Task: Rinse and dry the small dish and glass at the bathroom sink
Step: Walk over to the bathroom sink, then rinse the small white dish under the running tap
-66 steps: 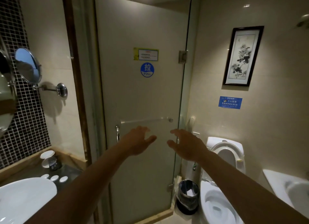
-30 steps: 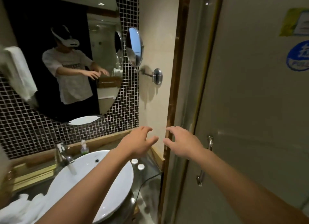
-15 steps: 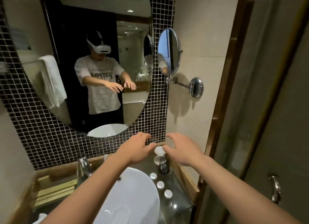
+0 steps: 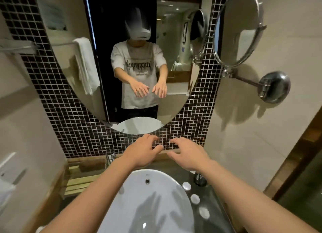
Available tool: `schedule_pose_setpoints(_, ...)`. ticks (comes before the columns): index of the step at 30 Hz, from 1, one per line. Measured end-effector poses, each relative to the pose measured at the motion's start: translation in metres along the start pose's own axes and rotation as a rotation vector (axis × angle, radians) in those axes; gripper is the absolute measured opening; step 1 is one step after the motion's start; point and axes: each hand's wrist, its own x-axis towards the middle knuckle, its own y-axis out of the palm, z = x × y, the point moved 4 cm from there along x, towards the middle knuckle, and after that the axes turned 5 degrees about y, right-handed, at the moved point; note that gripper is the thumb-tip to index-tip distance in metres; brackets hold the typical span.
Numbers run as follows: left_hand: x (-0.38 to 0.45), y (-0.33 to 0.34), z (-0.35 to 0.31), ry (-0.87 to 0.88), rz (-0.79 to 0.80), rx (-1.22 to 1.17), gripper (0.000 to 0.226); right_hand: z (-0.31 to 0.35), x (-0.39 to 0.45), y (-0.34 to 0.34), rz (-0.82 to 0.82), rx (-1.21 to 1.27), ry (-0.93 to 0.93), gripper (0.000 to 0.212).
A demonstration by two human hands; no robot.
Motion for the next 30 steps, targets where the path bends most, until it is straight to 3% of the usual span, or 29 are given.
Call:
schedule_pose_setpoints(10, 0.008, 0.070, 0.116, -0.124, 0.101, -0.039, 0.046, 0.018, 0.061, 0.135, 0.257, -0.031, -0.023, 0.034)
schedule_pose_setpoints(24, -0.061, 0.252, 0.207, -0.395, 0.341, -0.221, 0.040, -0.005, 0.061, 0.340, 0.609, -0.084, -0.093, 0.035)
schedule_pose_setpoints(30, -0.094, 0.318, 0.223, -0.499, 0.511, -0.213, 0.035, -0.012, 0.044, 0.400, 0.679, -0.144, -0.162, 0.030)
